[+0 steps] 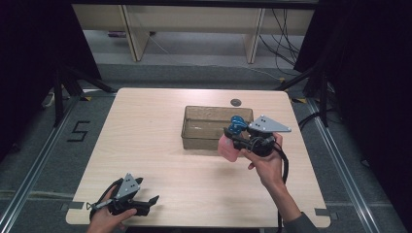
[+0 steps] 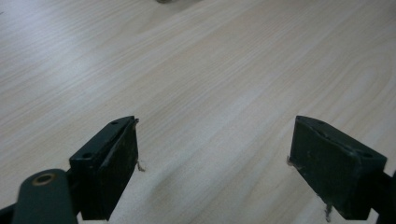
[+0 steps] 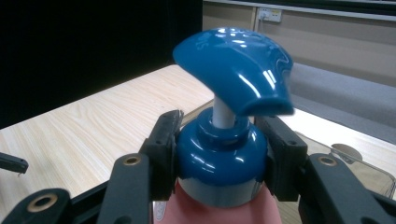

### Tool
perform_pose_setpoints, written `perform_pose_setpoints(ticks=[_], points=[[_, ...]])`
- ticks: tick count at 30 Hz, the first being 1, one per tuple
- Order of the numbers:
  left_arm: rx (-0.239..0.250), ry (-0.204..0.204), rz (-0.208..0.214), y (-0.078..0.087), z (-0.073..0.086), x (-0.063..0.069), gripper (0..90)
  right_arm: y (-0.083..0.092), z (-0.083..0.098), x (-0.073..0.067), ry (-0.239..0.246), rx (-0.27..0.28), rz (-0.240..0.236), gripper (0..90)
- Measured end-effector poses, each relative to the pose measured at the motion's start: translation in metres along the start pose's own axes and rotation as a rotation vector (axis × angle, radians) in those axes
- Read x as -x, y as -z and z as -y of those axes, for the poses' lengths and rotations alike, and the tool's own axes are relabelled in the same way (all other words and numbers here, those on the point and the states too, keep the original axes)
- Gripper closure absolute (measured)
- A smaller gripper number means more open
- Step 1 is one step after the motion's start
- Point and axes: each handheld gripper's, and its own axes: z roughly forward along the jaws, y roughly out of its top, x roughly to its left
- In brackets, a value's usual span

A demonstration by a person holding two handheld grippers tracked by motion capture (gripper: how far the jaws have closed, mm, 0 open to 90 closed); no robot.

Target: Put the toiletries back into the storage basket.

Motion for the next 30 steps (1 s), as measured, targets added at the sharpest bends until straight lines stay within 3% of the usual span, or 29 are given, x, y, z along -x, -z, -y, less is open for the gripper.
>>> perform_pose_setpoints(ticks=[3, 4, 5, 8, 11, 17, 19, 20, 21, 25, 27, 29, 30], points=[[0.019, 0.025, 0.0, -0.001, -0.001, 0.001, 15.1, -0.001, -0.003, 0.003, 0.012, -0.001, 0.008, 53.5], [0.007, 0.004, 0.001, 0.0, -0.001, 0.0, 15.1, -0.002, -0.005, 0.003, -0.002, -0.001, 0.013, 53.5], [-0.005, -0.003, -0.005, 0.001, 0.0, 0.0, 15.0, -0.003, -0.007, 0.007, 0.014, 0.008, 0.024, 53.5], [0.002, 0.017, -0.004, 0.0, 0.0, 0.0, 15.1, -0.004, -0.01, 0.009, -0.007, 0.016, 0.008, 53.5], [-0.004, 0.004, -0.004, 0.001, 0.0, 0.0, 15.0, -0.004, -0.015, 0.014, 0.007, 0.026, 0.041, 53.5], [0.005, 0.02, -0.008, 0.001, 0.0, 0.0, 15.1, -0.008, -0.021, 0.025, -0.008, 0.033, 0.05, 53.5], [-0.001, 0.003, -0.015, 0.001, 0.0, -0.002, 15.1, -0.008, -0.021, 0.028, -0.017, 0.029, 0.065, 53.5], [0.023, 0.027, -0.006, 0.0, -0.001, 0.0, 15.1, -0.009, -0.021, 0.03, -0.02, 0.025, 0.067, 53.5], [0.005, 0.009, -0.008, 0.001, -0.001, -0.001, 15.1, -0.01, -0.021, 0.031, -0.026, 0.029, 0.082, 53.5], [0.002, 0.017, -0.006, 0.0, 0.0, 0.0, 15.0, -0.014, -0.021, 0.038, -0.046, 0.018, 0.083, 53.5], [0.0, -0.008, -0.014, 0.001, -0.001, -0.002, 15.1, -0.017, -0.021, 0.042, -0.037, 0.02, 0.095, 53.5], [-0.002, 0.009, -0.007, 0.002, 0.0, 0.0, 15.0, -0.019, -0.021, 0.045, -0.055, 0.019, 0.107, 53.5], [-0.003, -0.008, -0.008, 0.002, -0.001, -0.002, 15.0, -0.021, -0.021, 0.047, -0.058, 0.013, 0.108, 53.5]])
